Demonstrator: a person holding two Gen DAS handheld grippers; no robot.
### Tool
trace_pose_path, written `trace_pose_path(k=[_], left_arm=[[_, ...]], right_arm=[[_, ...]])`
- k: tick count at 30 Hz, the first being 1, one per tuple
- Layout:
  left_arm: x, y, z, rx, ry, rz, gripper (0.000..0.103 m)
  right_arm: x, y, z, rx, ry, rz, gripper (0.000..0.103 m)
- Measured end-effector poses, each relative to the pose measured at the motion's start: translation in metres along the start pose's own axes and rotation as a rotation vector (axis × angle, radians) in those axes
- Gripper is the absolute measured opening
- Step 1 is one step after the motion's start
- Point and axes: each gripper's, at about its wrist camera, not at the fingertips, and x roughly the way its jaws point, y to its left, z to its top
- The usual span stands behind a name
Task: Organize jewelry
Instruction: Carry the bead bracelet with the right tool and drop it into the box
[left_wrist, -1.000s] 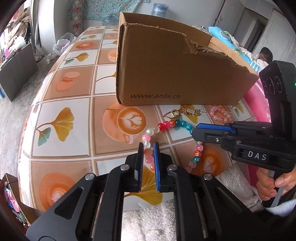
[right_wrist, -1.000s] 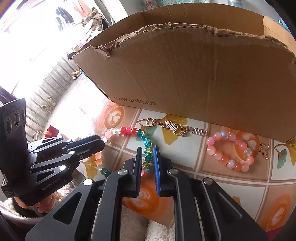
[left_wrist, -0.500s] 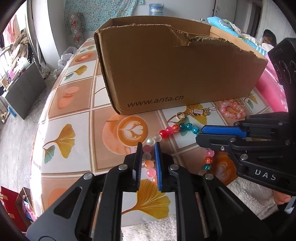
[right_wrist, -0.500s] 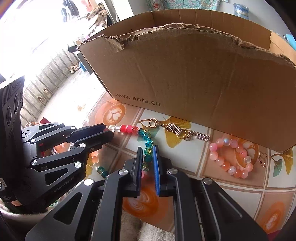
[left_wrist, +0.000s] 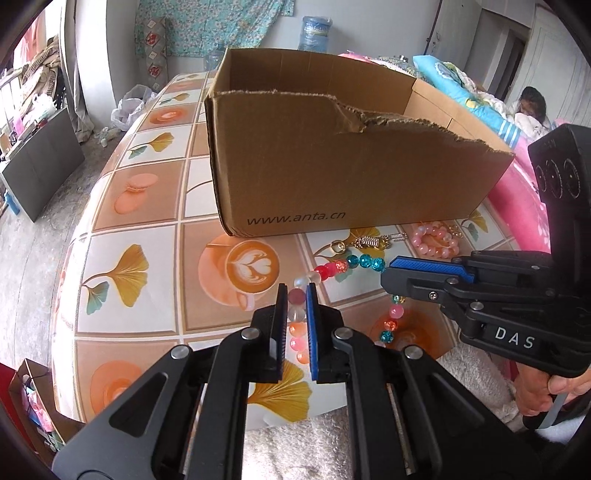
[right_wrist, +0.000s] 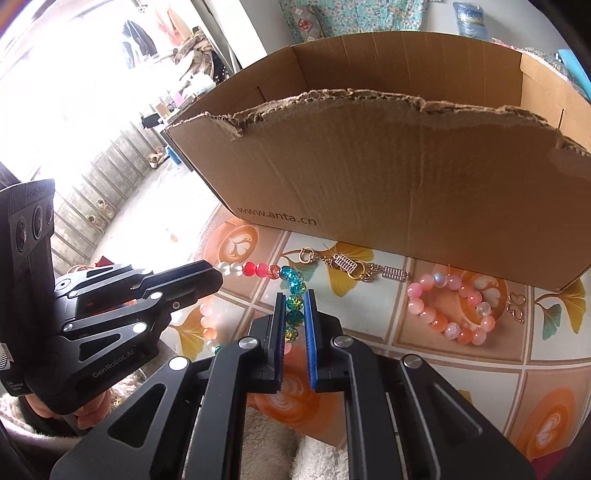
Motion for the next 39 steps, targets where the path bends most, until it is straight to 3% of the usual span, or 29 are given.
trace_pose_path(k=[7,12,18,23,26,30,35,39], left_arm=[[-0.036,-0.007,0.008,-0.015,-0.057,-0.045,0.009],[-0.074,-0.019,0.025,0.011,-0.144,-0.085,0.009],[-0.122,-0.036,0.071,0.092,-0.287,-0.117,0.009],[-0.119,-0.046,0.12,0.141,-0.332,-0.1,0.009],[-0.096,-0.044,0.145,0.141,-0.301,-0.093,0.009],[-0.047,-0.029,0.17,0.095,-0.183,-0.069,0.009],[0.008,-0.012,0.176,0.078,-0.044,-0.018,0.009],[0.036,-0.001,0.175,0.083,0.021,0.04,0.009]], right_arm=[[-0.033,0.0,-0.001,-0.01,-0.061,0.035,0.01],[-0.069,0.005,0.007,-0.045,-0.135,0.065,0.01],[-0.121,0.012,0.042,-0.129,-0.272,0.1,0.01],[-0.128,0.002,0.091,-0.146,-0.307,0.113,0.01],[-0.11,-0.015,0.121,-0.115,-0.248,0.135,0.01],[-0.066,-0.045,0.154,-0.035,-0.105,0.161,0.01],[-0.003,-0.07,0.176,0.06,0.083,0.192,0.01],[0.032,-0.071,0.187,0.087,0.176,0.181,0.011]])
